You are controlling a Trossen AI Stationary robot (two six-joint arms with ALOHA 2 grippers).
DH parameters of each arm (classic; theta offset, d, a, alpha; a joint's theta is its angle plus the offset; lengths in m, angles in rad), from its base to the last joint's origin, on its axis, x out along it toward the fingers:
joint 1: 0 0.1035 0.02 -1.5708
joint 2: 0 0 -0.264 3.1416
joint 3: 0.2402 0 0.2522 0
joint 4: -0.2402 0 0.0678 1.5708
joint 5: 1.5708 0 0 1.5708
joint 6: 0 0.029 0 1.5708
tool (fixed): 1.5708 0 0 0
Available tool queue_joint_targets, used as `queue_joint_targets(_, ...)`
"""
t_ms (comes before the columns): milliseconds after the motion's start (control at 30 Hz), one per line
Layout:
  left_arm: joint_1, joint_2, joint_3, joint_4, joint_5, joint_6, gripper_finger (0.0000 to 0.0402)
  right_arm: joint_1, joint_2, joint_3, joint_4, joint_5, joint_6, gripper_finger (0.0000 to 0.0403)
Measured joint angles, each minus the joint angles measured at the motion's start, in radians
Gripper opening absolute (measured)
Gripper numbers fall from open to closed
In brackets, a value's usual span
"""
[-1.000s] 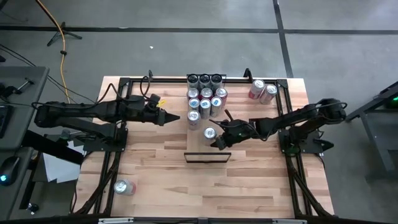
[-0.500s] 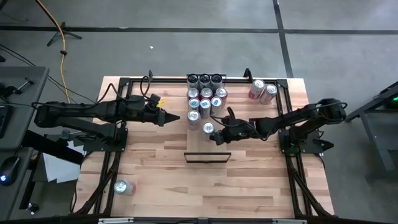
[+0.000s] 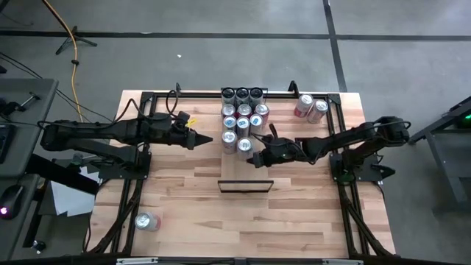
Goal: Place canned beverage on shelf
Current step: Put the left red-silver soda can on the shelf aligned with the other red-silver soda can
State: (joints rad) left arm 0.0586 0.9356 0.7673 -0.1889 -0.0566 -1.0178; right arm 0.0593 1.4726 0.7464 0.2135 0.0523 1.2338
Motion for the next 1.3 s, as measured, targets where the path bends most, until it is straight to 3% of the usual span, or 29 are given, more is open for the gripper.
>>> queue_joint_targets(467, 0.0, 0.0, 0.0, 0.056, 0.0, -0.001, 0.0, 0.007, 0.084, 0.0, 0.105, 0.071, 0.026, 0.0)
queue_joint_targets(1100, 0.0, 0.0, 0.0, 0.059, 0.0, -0.001, 0.0, -0.009, 0.084, 0.0, 0.124, 0.225, 0.023, 0.0)
queue_joint_targets(1300, 0.0, 0.0, 0.0, 0.059, -0.001, 0.0, 0.0, -0.009, 0.082, 0.0, 0.131, 0.203, -0.008, 0.0)
